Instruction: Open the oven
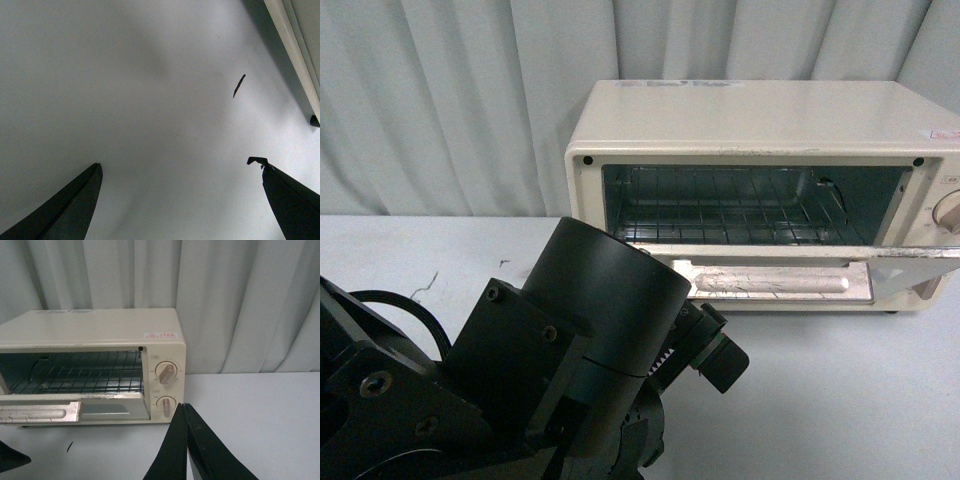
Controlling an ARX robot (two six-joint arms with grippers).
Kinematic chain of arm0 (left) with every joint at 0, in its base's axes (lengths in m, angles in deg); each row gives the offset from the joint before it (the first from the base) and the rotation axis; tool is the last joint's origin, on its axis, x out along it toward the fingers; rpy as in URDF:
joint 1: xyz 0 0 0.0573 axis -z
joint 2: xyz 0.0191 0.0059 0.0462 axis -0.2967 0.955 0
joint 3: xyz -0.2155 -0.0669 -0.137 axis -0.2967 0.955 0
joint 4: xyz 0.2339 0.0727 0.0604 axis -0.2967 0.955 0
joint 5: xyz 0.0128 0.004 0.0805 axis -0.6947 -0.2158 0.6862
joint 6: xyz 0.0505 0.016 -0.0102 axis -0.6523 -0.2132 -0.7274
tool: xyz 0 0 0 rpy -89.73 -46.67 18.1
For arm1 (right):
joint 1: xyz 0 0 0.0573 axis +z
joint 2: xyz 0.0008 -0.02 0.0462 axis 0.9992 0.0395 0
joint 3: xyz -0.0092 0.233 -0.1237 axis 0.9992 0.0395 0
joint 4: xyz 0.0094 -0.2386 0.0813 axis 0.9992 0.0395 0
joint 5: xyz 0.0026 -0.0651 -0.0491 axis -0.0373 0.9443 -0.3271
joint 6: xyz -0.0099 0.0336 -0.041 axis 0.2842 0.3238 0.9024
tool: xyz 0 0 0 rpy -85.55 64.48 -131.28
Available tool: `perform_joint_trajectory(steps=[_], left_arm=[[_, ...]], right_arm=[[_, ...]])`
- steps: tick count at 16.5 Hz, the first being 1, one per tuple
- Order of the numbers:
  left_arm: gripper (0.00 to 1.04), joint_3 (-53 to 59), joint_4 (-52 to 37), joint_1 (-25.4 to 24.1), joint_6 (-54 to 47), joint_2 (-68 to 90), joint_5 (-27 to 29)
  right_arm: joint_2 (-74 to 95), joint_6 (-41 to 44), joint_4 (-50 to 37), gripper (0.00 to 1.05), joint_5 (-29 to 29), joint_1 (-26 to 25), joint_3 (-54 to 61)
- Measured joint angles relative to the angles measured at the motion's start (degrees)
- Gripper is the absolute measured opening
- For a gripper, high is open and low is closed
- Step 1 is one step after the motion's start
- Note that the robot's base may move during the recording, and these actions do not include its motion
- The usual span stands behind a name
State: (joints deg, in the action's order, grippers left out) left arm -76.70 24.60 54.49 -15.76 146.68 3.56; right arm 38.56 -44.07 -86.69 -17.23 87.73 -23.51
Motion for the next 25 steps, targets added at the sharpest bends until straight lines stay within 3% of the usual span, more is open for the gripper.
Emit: perform_joint_trajectory(steps=[2, 4, 11, 13, 14, 19, 20, 22, 25], left_arm=[[0.98, 0.02, 0.0, 0.0, 0.0, 0.0, 0.0], [0.98, 0.02, 0.0, 0.0, 0.0, 0.0, -0.09], [0.98, 0.0, 0.04, 0.0, 0.0, 0.0, 0.13], [0.98, 0.0, 0.02, 0.0, 0.0, 0.0, 0.13], [0.98, 0.0, 0.04, 0.0, 0.0, 0.0, 0.13], [0.98, 0.0, 0.04, 0.0, 0.0, 0.0, 0.13], [0.98, 0.37, -1.81, 0.09, 0.31, 0.07, 1.01], [0.98, 5.38, -13.81, 0.83, 6.23, 1.27, 10.51], [0.98, 9.01, -18.27, -0.22, 7.69, -1.49, 11.02]], right_arm=[[-1.51, 0.0, 2.16, 0.02, 0.0, 0.0, -0.02], [-9.25, 0.0, 11.19, 0.02, -0.04, 0.0, -0.02], [-10.47, 0.0, 10.95, 0.02, -0.02, 0.0, -0.02], [-10.47, 0.0, 10.95, 0.22, -0.02, 0.0, -0.02], [-10.47, 0.0, 10.95, 0.39, -0.02, 0.0, -0.02], [-10.47, 0.0, 10.95, 0.91, -0.02, 0.0, -0.02], [-10.47, -0.02, 10.97, 0.97, -0.02, 0.0, -0.02], [-10.47, -0.02, 10.97, 0.98, 0.02, 0.0, -0.02], [-10.47, -0.02, 10.97, 0.98, 0.0, 0.0, -0.02]])
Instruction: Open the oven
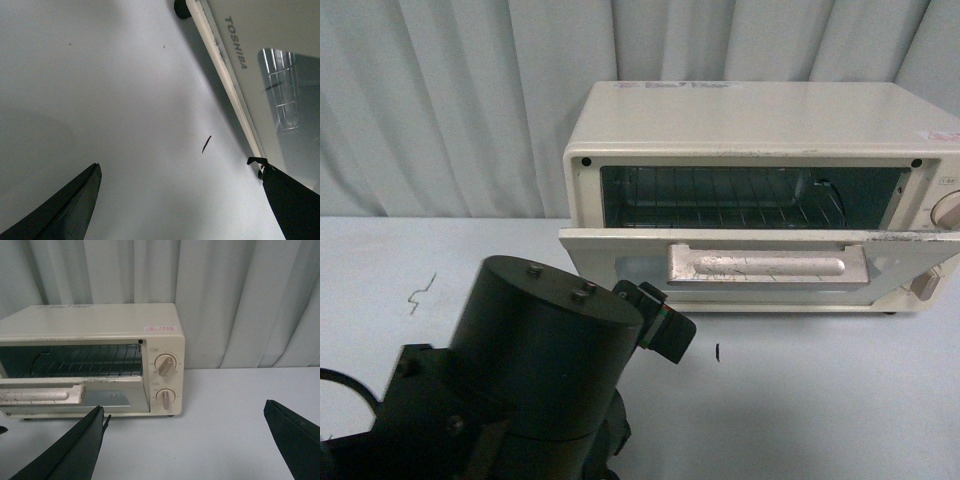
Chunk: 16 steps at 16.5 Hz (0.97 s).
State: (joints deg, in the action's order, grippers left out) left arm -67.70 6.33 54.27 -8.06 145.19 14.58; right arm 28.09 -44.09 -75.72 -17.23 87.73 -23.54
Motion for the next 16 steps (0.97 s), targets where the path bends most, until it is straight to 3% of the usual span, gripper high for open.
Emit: perform_joint_trajectory(steps=[5, 8, 12, 16], left_arm=[[0.98, 9.92, -0.68, -5.6, -5.64, -9.77, -7.37], [0.98, 15.63, 5.77, -9.55, -12.98, -21.11, -12.98], [0.98, 15.82, 16.98, -13.94, -24.52, -42.95, -7.85], [0.98, 12.66, 25.9, -13.9, -31.74, -55.04, -6.34]], right_arm=[[0.0, 0.0, 0.0, 0.98, -0.02, 0.0, 0.0], [0.0, 0.0, -0.02, 0.98, -0.02, 0.0, 0.0], [0.0, 0.0, -0.02, 0.98, -0.02, 0.0, 0.0], [0.0, 0.0, 0.0, 0.98, -0.02, 0.0, 0.0]])
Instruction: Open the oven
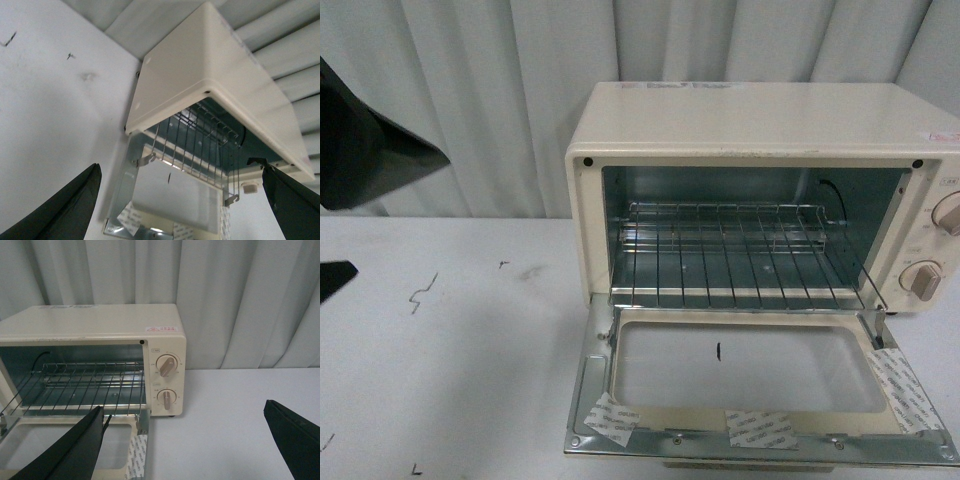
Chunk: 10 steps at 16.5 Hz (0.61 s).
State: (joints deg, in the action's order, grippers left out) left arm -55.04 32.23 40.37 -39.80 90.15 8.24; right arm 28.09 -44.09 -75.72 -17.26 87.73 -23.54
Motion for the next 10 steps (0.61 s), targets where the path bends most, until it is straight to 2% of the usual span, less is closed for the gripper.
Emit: perform_joint_trajectory(steps=[1, 2, 3, 5, 8, 10], left_arm=[[0.93, 1.18, -8.04, 1.2, -4.81, -0.31, 4.48], [0.81, 5.22, -19.06, 0.9, -16.06, -1.55, 10.64], [0.68, 9.6, -23.78, -1.9, -26.86, -4.7, 11.56], [0.43, 13.29, -23.04, -6.56, -42.56, -10.86, 8.26], [0.01, 17.68, -19.1, -12.0, -47.82, -18.75, 2.49], [0.02, 19.69, -15.74, -14.95, -48.28, -24.02, -0.35]], right_arm=[[0.0, 0.0, -0.02, 0.98, 0.02, 0.0, 0.0], [0.0, 0.0, -0.02, 0.98, -0.04, 0.0, 0.0], [0.0, 0.0, 0.02, 0.98, 0.15, 0.0, 0.0], [0.0, 0.0, 0.0, 0.98, 0.02, 0.0, 0.0], [0.0, 0.0, 0.0, 0.98, 0.02, 0.0, 0.0], [0.0, 0.0, 0.0, 0.98, 0.02, 0.0, 0.0]])
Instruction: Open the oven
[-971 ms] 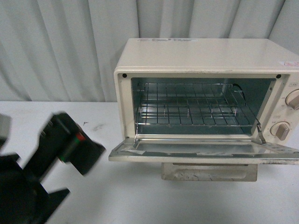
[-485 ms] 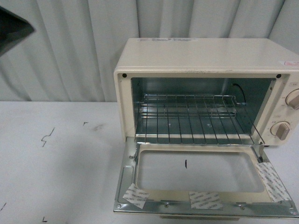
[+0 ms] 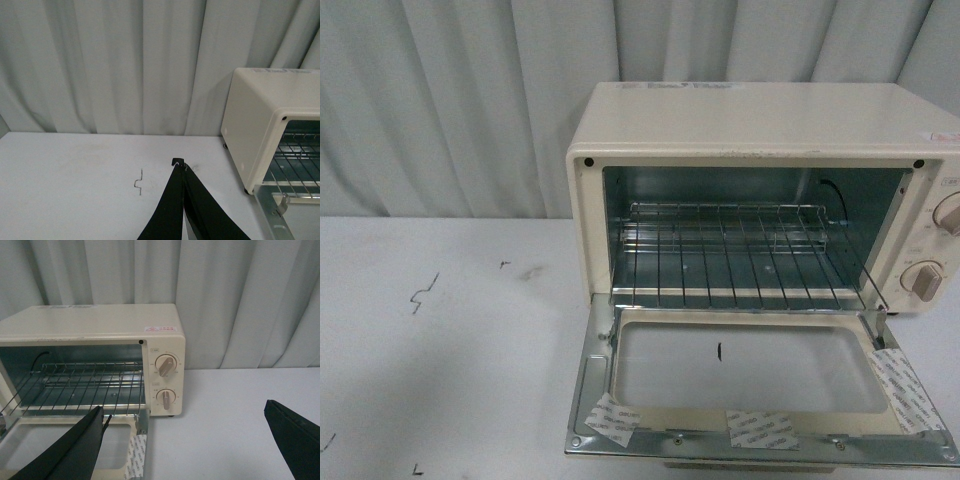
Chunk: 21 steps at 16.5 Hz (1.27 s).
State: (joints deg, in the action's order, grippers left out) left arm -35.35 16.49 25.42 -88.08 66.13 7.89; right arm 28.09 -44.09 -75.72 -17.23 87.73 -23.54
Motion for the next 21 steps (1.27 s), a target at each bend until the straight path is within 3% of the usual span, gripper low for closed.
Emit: perform_joint_trajectory(steps=[7, 8, 10, 20, 21], left_arm=[[0.02, 1.44, 4.31, -3.34, -0.02, -5.86, -4.15], [0.02, 3.56, 3.61, -8.52, 0.0, -8.57, -7.56], [0.02, 3.65, 11.06, -8.0, -0.04, -16.02, -8.46], [0.02, 3.65, 20.09, -8.0, -0.04, -24.98, -8.46], [0.02, 3.52, 24.65, -8.0, -0.04, -27.78, -8.44]], right_arm=[[0.0, 0.0, 0.0, 0.98, 0.0, 0.0, 0.0], [0.0, 0.0, 0.0, 0.98, 0.0, 0.0, 0.0], [0.0, 0.0, -0.04, 0.98, -0.04, 0.0, 0.0], [0.0, 0.0, -0.02, 0.98, -0.04, 0.0, 0.0], [0.0, 0.0, -0.02, 0.98, -0.04, 0.0, 0.0]])
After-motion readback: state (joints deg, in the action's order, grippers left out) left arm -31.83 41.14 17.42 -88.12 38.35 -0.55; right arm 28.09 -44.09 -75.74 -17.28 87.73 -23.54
